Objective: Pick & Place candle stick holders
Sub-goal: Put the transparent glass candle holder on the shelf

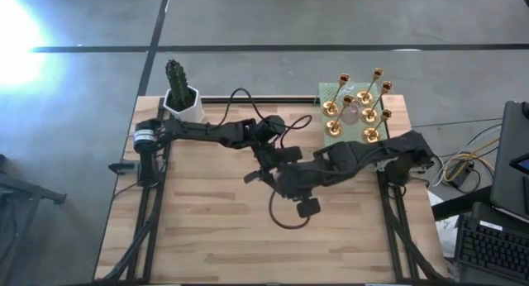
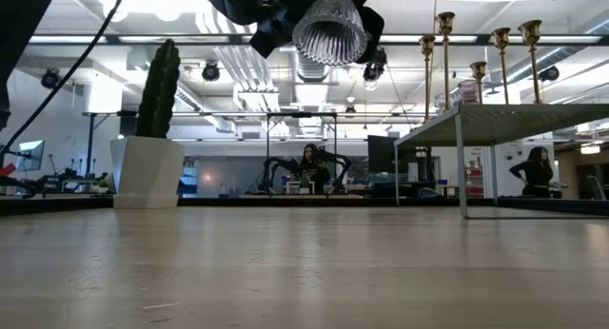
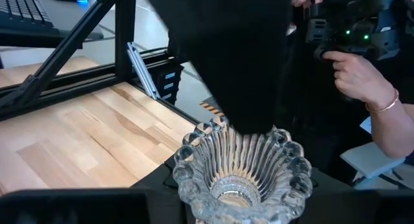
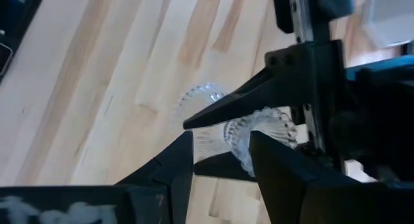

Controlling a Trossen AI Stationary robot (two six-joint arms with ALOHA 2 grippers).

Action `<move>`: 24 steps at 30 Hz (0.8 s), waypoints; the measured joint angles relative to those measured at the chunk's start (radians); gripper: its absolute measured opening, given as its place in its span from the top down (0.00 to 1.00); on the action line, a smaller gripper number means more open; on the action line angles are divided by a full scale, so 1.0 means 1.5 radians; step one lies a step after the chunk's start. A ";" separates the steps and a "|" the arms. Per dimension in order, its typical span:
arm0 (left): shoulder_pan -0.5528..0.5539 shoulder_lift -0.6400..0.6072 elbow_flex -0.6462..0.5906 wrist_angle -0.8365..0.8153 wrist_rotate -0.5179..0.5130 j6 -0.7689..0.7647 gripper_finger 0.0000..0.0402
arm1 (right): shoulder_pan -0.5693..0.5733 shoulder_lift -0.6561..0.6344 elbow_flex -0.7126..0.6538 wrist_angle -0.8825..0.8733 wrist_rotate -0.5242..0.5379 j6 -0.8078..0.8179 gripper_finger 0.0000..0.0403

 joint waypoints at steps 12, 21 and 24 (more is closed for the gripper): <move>-0.001 0.000 -0.001 -0.005 -0.002 0.009 0.68 | -0.021 0.017 0.000 0.000 -0.064 0.010 0.68; -0.002 0.000 -0.001 -0.006 -0.004 0.012 0.68 | -0.022 0.020 0.001 -0.002 -0.061 -0.008 0.95; -0.002 0.000 -0.001 -0.006 -0.005 0.012 0.68 | -0.022 0.020 0.000 -0.004 -0.062 -0.014 0.96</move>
